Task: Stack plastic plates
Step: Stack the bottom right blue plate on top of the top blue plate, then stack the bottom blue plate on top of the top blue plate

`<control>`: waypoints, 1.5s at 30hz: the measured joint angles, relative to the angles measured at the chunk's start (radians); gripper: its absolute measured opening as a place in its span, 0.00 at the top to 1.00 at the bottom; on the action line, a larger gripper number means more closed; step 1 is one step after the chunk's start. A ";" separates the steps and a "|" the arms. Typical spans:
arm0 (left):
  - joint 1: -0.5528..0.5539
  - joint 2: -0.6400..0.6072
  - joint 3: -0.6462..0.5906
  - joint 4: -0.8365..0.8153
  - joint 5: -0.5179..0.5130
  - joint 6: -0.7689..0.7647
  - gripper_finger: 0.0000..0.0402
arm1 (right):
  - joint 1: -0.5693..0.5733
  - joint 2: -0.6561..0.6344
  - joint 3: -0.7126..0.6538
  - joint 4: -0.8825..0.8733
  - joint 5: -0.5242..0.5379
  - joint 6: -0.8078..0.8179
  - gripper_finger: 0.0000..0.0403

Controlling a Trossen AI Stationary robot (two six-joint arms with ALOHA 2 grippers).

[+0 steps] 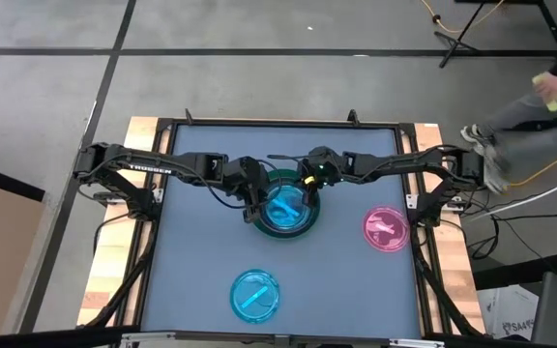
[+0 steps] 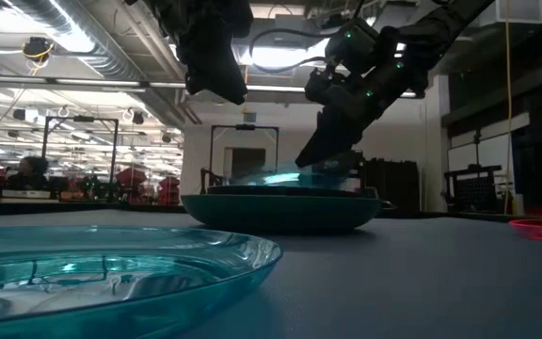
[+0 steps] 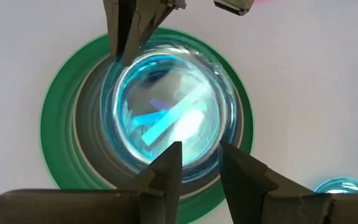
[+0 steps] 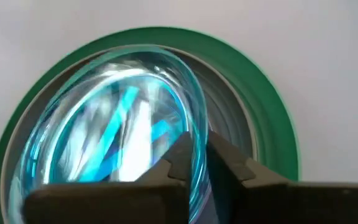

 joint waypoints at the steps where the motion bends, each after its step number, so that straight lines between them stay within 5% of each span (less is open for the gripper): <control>1: 0.000 0.000 0.000 0.000 0.000 0.000 0.75 | 0.000 0.000 0.000 0.000 0.000 0.000 0.88; 10: 0.000 0.000 0.000 0.000 0.000 0.000 0.75 | 0.000 0.000 0.000 0.000 0.000 0.000 0.74; 45: -0.198 0.000 0.000 0.000 0.000 -0.037 0.75 | 0.000 0.000 0.000 -0.008 0.000 0.000 0.73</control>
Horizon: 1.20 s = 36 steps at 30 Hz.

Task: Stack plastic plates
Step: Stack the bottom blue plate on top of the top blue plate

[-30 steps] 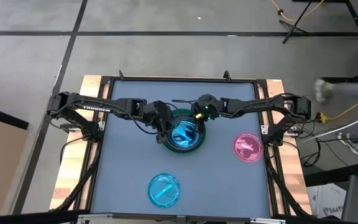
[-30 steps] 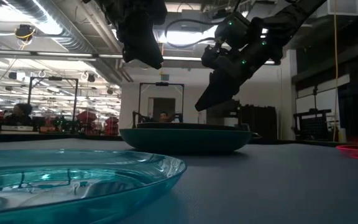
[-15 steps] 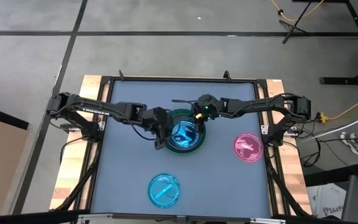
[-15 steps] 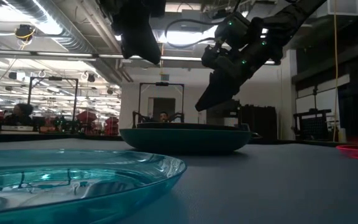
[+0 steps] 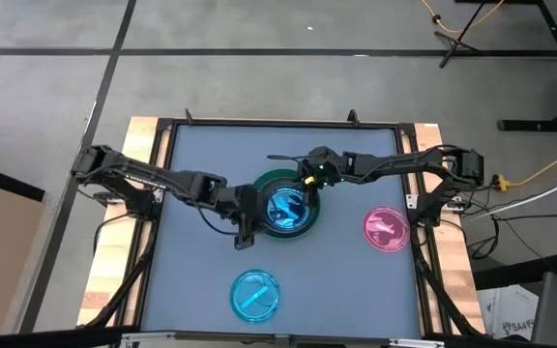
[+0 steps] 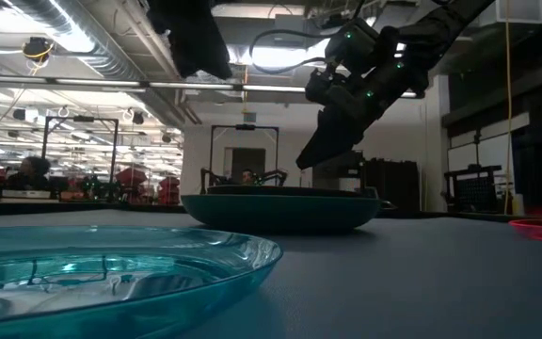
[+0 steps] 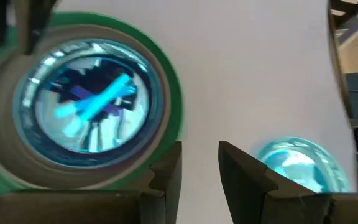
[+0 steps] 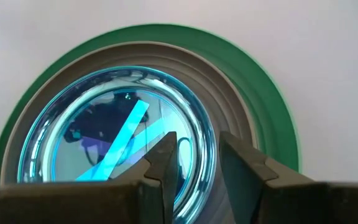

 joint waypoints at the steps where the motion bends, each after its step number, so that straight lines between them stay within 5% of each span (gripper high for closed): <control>1: -0.011 0.000 0.000 0.000 0.000 -0.020 0.75 | 0.000 0.000 0.000 0.000 0.000 0.000 0.73; 9: -0.105 0.002 0.000 0.000 -0.011 -0.208 0.75 | 0.000 0.000 0.000 0.000 0.000 0.000 0.73; 27: -0.281 0.014 0.000 -0.018 -0.246 -0.593 0.75 | 0.000 0.000 0.000 0.001 0.000 0.000 0.73; 36: -0.340 0.113 0.000 -0.042 -0.244 -0.738 0.75 | 0.000 0.000 0.000 0.007 0.000 0.000 0.73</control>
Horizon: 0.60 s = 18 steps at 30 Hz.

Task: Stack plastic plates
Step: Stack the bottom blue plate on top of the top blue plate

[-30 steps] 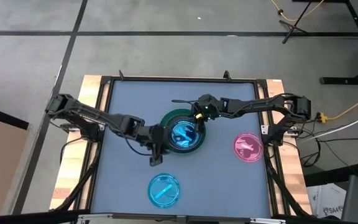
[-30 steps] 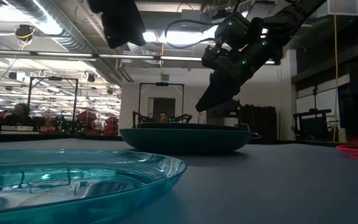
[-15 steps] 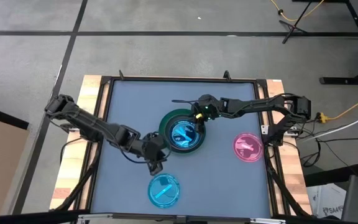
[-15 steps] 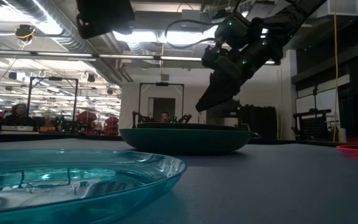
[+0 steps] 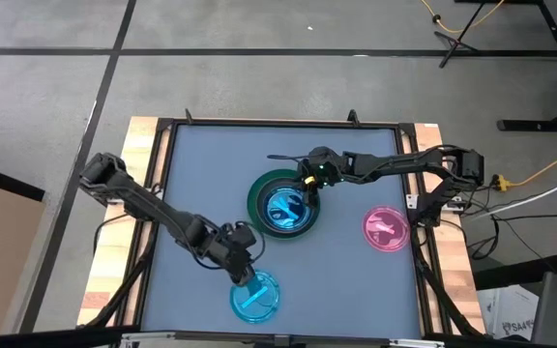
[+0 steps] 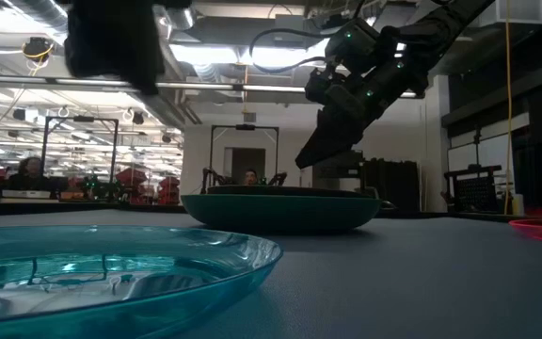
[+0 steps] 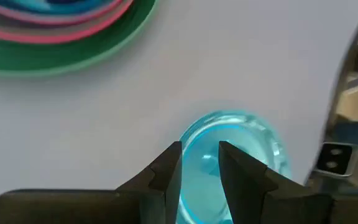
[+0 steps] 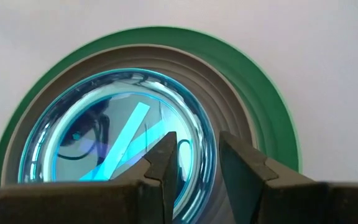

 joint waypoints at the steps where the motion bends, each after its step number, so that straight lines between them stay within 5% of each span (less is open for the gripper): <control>1: -0.005 0.014 0.000 -0.002 0.002 -0.012 0.75 | 0.000 0.000 0.000 0.001 0.000 0.000 0.73; 18: -0.004 0.191 0.000 0.000 0.112 -0.042 0.75 | 0.000 0.000 0.000 0.002 0.000 0.000 0.73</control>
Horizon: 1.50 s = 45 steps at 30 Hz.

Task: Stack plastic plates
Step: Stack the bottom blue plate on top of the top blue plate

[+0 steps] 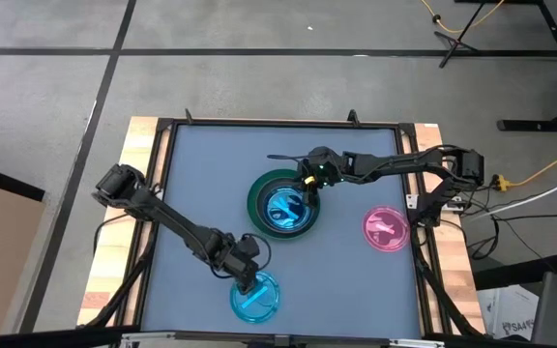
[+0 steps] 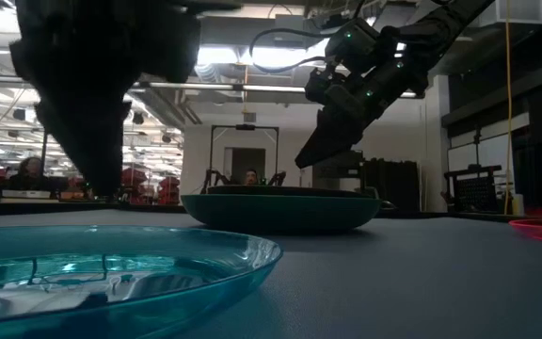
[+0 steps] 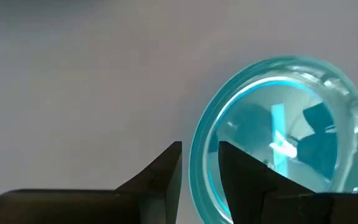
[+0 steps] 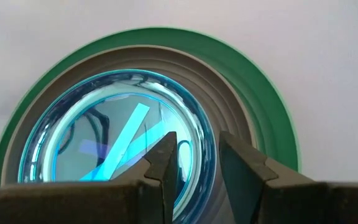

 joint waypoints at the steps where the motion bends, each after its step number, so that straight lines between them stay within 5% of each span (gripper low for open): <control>1: 0.000 0.008 0.000 0.000 0.004 0.001 0.75 | 0.000 0.000 0.000 0.000 0.000 0.000 0.73; 45: 0.007 0.116 0.003 0.044 0.060 0.005 0.80 | 0.000 0.000 0.000 0.000 0.000 0.000 0.73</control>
